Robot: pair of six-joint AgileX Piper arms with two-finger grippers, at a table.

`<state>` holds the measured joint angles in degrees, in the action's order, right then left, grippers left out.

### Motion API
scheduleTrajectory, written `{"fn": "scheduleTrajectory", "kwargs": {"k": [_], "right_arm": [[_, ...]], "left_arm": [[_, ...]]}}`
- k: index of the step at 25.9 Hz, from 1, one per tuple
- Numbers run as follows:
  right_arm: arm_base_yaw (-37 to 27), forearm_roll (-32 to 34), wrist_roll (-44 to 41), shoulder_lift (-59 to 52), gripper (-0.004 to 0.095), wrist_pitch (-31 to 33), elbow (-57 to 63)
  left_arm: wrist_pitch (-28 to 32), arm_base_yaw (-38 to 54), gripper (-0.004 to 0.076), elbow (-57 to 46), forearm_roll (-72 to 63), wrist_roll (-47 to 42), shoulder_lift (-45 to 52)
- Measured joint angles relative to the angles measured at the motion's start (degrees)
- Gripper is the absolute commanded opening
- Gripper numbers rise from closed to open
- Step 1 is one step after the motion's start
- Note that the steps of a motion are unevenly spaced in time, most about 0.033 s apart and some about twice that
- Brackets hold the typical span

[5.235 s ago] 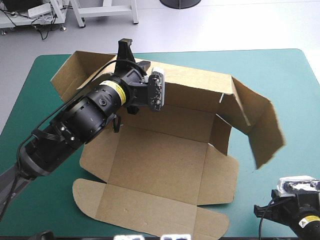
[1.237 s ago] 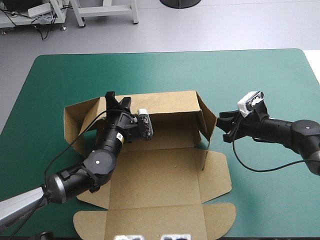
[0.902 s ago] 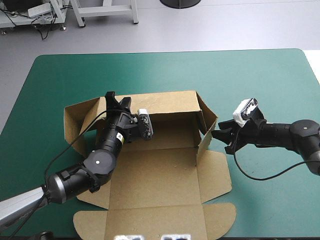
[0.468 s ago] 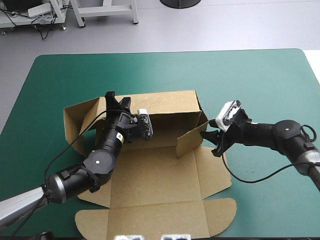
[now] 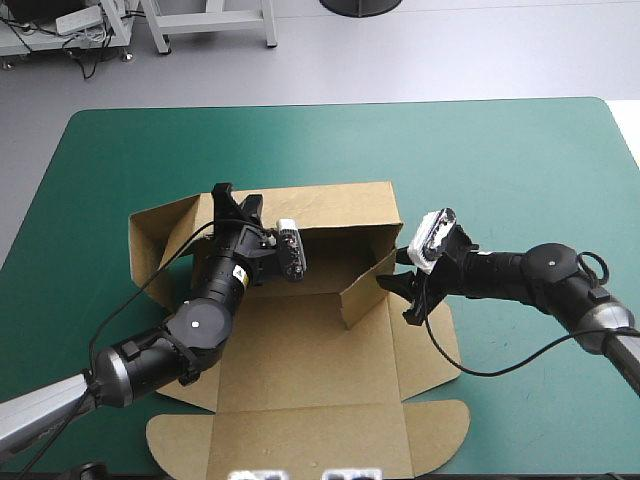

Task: Fold the box

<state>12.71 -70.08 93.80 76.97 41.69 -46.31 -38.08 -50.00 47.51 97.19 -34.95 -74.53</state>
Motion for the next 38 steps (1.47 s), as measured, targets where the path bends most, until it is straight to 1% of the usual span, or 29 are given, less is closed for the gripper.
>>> {"fn": "scheduleTrajectory", "kwargs": {"k": [3, 7, 12, 17, 22, 24, 25, 26, 27, 29, 30, 31, 32, 35, 38], "right_arm": [[0.0, 0.0, -0.4, 0.0, 0.049, 0.5, 0.0], [0.0, 0.0, -0.7, 0.0, 0.0491, 0.9, 0.0], [0.0, 0.0, -0.8, 0.0, 0.0491, 0.4, 0.0], [0.0, -0.4, -0.8, 0.0, 0.0489, -2.4, 0.0], [0.1, -3.8, -0.8, 0.1, 0.0489, -5.3, 0.2], [0.1, -6.0, 0.2, 0.7, 0.0489, -5.5, 0.2], [0.3, -8.6, 1.5, 1.9, 0.0486, -5.5, 0.2], [0.3, -9.6, 1.9, 2.8, 0.0466, -5.5, 0.2], [0.4, -11.9, 2.3, 4.0, 0.0419, -5.4, 0.2], [0.4, -16.3, 2.4, 6.1, 0.0236, -5.4, 0.2], [0.4, -18.4, 2.6, 6.8, 0.0057, -6.0, 0.2], [0.4, -20.4, 2.6, 7.7, -0.0017, -8.4, 0.2], [0.4, -20.9, 2.7, 7.8, 0.0005, -9.2, 0.2], [0.4, -22.1, 3.2, 7.9, 0.0, -10.8, 0.2], [0.4, -22.3, 3.5, 7.9, 0.0, -11.0, 0.2]], "left_arm": [[0.0, 0.0, -0.001, 0.0, 0.0, 2.2, 0.0], [-0.1, 0.0, -0.001, 0.0, -0.8, 9.4, 0.0], [0.0, 0.0, -0.001, 0.0, -1.2, 12.0, 0.0], [0.2, 0.0, -0.001, 0.0, -1.3, 14.7, -1.2], [-0.1, 0.0, -0.001, 0.0, -1.3, 15.1, -2.0], [-0.1, 0.0, -0.001, 0.0, -1.3, 15.1, -2.0], [-0.2, 0.0, -0.001, 0.0, -1.3, 15.1, -2.0], [-0.2, 0.0, -0.001, 0.0, -1.3, 15.1, -2.0], [-0.4, 0.0, -0.001, 0.0, -1.4, 14.7, -2.0], [-0.5, 0.1, -0.001, 0.0, -1.5, 13.4, -2.2], [-0.5, 0.1, -0.001, 0.0, -1.7, 13.2, -2.2], [-0.2, 0.1, -0.001, 0.0, -1.7, 13.0, -2.2], [-0.2, 0.1, -0.001, 0.0, -1.7, 12.9, -2.2], [0.9, 0.0, -0.001, 0.0, -1.3, 12.9, -2.3], [1.1, 0.0, -0.0009, 0.0, -1.2, 12.9, -2.3]]}}
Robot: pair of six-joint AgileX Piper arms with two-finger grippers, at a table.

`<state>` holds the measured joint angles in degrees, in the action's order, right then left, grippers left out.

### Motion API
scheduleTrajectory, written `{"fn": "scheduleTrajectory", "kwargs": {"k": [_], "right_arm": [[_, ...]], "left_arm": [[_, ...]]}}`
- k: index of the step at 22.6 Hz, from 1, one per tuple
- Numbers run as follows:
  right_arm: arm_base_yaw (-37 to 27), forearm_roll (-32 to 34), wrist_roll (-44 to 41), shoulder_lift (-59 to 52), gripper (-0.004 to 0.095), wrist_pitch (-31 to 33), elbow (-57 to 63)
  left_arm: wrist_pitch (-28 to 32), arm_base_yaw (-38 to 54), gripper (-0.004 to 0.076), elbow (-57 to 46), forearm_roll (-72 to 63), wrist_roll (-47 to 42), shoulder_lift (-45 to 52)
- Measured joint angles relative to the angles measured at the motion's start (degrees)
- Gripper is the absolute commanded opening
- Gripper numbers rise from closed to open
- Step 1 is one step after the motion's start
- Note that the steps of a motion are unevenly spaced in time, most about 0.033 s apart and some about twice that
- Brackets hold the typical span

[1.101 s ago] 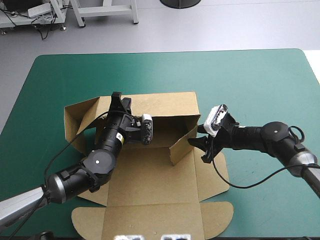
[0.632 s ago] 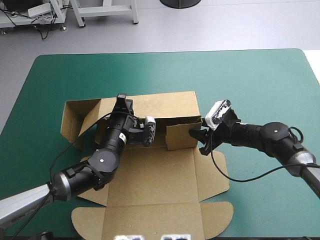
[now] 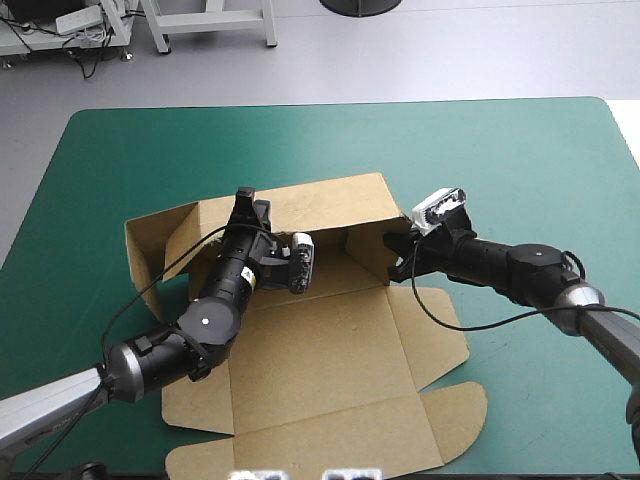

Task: Fold the box

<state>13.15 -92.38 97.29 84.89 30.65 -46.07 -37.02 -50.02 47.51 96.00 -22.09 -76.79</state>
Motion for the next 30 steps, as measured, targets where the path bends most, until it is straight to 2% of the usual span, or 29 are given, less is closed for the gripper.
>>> {"fn": "scheduleTrajectory", "kwargs": {"k": [2, 8, 12, 15, 18, 23, 27, 29, 30], "right_arm": [[0.0, 0.0, 0.1, 0.0, 0.0, -0.1, 0.0], [0.0, -0.3, -0.7, 0.0, 0.0, -0.6, 0.0], [0.0, -0.5, -2.1, 0.0, 0.0, -1.4, 0.0], [0.0, -0.8, -3.3, 0.0, 0.0, -2.5, 0.0], [0.0, -1.0, -4.6, -0.1, 0.0, -4.2, -0.1], [0.0, -1.1, -5.0, -0.1, 0.0, -6.4, -0.2], [0.0, -1.5, -6.0, -0.2, 0.0, -8.1, -0.3], [0.0, -1.2, -6.8, -0.4, 0.0001, -8.4, -0.3], [0.0, -0.9, -7.2, -0.6, 0.0, -8.7, -0.3]], "left_arm": [[0.1, 0.0, -0.0001, 0.0, 0.1, -0.1, 0.0], [0.6, 0.0, 0.0175, 0.0, 2.0, -0.2, -0.8], [2.3, 0.0, 0.0249, 0.1, 2.7, -1.4, -1.7], [3.6, -1.7, 0.0252, 0.1, 2.8, -4.5, -1.8], [1.5, -6.8, 0.0252, 0.1, 2.8, -7.1, -1.8], [-6.9, -18.1, 0.0252, 0.2, 2.3, -14.4, -1.8], [-13.3, -26.3, 0.0246, 4.5, 1.4, -19.9, -1.8], [-16.9, -27.4, 0.0209, 8.2, 1.2, -21.3, -1.9], [-18.0, -27.4, 0.0119, 9.3, 1.2, -21.7, -1.9]]}}
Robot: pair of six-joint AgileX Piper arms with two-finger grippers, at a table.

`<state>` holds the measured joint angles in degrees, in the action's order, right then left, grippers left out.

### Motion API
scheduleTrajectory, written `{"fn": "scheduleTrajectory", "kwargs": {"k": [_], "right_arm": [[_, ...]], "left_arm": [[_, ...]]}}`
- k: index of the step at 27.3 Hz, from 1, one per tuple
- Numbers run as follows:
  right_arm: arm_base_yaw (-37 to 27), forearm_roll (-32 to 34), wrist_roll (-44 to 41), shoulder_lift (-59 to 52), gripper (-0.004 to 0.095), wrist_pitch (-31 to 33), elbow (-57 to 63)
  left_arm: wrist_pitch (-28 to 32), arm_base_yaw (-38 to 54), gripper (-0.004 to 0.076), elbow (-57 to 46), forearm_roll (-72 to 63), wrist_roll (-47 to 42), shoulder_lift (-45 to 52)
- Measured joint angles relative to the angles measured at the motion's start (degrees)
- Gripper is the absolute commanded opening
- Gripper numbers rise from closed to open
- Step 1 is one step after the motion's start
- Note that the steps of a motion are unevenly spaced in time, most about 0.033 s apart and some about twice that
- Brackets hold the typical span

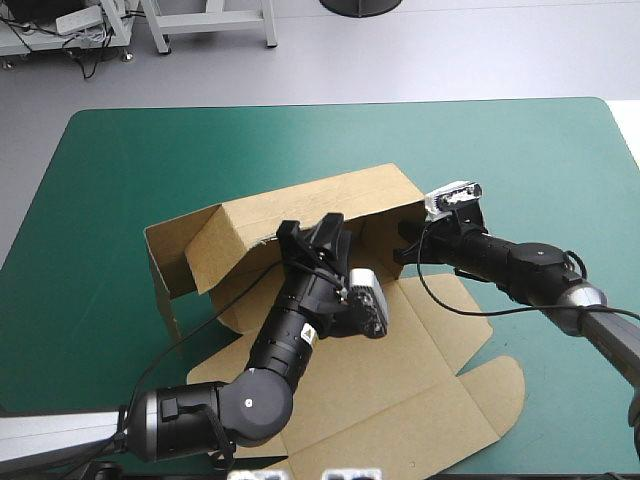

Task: Fold the box

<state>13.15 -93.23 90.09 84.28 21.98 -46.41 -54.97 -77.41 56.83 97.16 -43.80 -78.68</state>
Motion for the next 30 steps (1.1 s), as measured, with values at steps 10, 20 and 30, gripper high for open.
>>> {"fn": "scheduleTrajectory", "kwargs": {"k": [10, 20, 30], "right_arm": [[0.0, 26.6, -25.2, -8.5, 0.0, -3.4, -0.2], [0.0, 61.9, -61.4, -7.7, 0.0, 16.6, -15.3], [-0.1, 73.9, -73.4, 7.9, -0.0001, 38.1, -36.1]], "left_arm": [[12.3, 21.6, 0.0015, 22.0, -19.3, -0.8, 1.5], [11.6, 54.8, 0.0015, 33.3, -77.7, 34.7, 3.4], [-10.1, 84.4, 0.0013, 33.4, -117.6, 59.5, 0.1]]}}
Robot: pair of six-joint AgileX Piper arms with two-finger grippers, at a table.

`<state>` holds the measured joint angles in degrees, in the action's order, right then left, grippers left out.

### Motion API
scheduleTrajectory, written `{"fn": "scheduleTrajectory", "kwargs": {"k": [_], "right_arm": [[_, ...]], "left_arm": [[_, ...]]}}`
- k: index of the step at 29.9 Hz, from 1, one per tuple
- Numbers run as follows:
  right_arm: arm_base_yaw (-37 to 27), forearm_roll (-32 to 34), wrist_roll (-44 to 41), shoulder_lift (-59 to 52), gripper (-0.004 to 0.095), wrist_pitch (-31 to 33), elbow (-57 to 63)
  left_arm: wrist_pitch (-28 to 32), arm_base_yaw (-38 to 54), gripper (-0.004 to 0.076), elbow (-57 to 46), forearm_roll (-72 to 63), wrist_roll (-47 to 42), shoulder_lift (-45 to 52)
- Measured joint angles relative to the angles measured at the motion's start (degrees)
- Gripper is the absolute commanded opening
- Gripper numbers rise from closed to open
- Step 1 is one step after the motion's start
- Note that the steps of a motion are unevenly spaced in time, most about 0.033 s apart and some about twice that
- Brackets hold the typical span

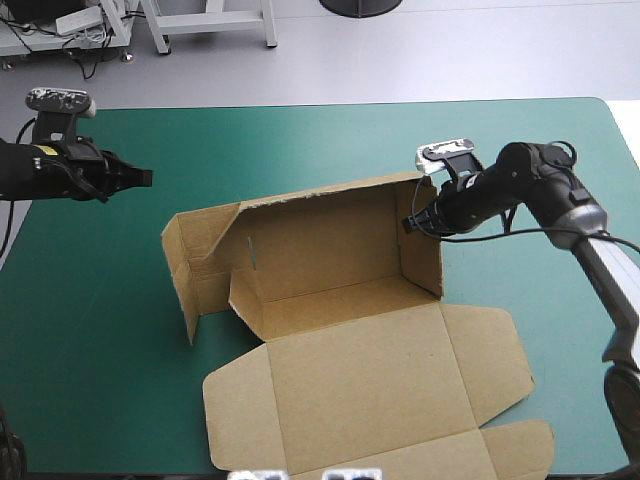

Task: Fold the box

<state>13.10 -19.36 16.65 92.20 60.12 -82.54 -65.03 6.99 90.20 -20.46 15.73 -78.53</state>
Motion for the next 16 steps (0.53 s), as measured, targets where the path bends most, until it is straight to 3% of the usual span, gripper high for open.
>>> {"fn": "scheduleTrajectory", "kwargs": {"k": [3, 7, 16], "right_arm": [[0.0, -0.2, 0.7, 4.6, 0.0, -0.3, -4.8], [0.0, -1.3, 2.2, 10.3, 0.0047, -4.7, -8.3], [0.1, -0.7, 5.6, 14.5, 0.0383, -11.4, -9.4]], "left_arm": [[-4.7, 3.9, 0.0012, 0.1, -3.2, 2.2, -0.7], [-6.4, 5.5, 0.0012, 0.1, -3.6, 3.0, -1.0], [-6.9, 5.8, 0.0012, 0.1, -3.8, 3.4, -1.4]]}}
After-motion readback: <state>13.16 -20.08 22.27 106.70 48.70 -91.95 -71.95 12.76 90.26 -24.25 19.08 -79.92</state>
